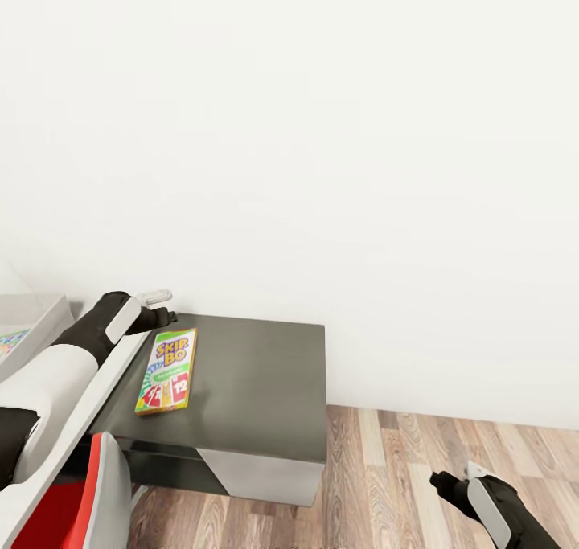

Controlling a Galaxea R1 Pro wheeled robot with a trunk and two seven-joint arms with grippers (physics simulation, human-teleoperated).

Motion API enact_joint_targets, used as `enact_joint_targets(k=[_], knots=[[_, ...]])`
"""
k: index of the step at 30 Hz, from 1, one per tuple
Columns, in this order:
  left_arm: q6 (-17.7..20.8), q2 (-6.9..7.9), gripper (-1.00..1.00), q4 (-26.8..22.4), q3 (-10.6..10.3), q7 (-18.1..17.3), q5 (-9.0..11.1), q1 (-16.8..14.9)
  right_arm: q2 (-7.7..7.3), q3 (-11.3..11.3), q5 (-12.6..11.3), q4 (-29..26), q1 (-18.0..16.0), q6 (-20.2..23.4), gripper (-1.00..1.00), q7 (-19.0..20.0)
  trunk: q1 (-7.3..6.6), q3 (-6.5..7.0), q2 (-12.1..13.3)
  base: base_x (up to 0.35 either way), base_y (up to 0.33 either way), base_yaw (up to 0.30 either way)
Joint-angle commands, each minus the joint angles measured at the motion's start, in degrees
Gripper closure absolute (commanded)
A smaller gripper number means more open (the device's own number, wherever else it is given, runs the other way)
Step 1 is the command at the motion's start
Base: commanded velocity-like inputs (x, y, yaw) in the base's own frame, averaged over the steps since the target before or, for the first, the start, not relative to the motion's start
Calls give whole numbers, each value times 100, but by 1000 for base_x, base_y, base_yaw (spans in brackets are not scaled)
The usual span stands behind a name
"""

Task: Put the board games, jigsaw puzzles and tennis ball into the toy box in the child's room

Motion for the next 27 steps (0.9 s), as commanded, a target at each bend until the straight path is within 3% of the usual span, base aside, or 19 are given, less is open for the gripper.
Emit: enact_joint_targets(k=[1,6,11,15,21,27], knots=[[14,7,-100,-9,-45,43,60,-5,-5,-2,-64,-12,-2,24,-100,-43,3,-21,-12,0,0,0],[6,2,-100,-9,-59,21,58,-5,-61,-75,-141,-36,-3,92,-100,311,3,-68,-12,0,0,0],[5,16,-100,-9,-75,3,57,-5,-401,-131,-200,-69,-175,620,-100,1172,3,-115,-12,0,0,0],[1,22,-100,-7,-84,-3,56,-5,-643,-380,-461,-226,-394,1020,-100,1943,3,-153,-12,0,0,0],[-4,23,-100,-1,-84,-4,52,-5,-788,-923,-590,-596,-420,1208,-100,2286,3,-209,-12,0,0,0],[-9,14,-100,0,-91,-4,52,-5,-830,-1198,-606,-856,-398,1290,-100,2488,3,-266,-12,0,0,0]])
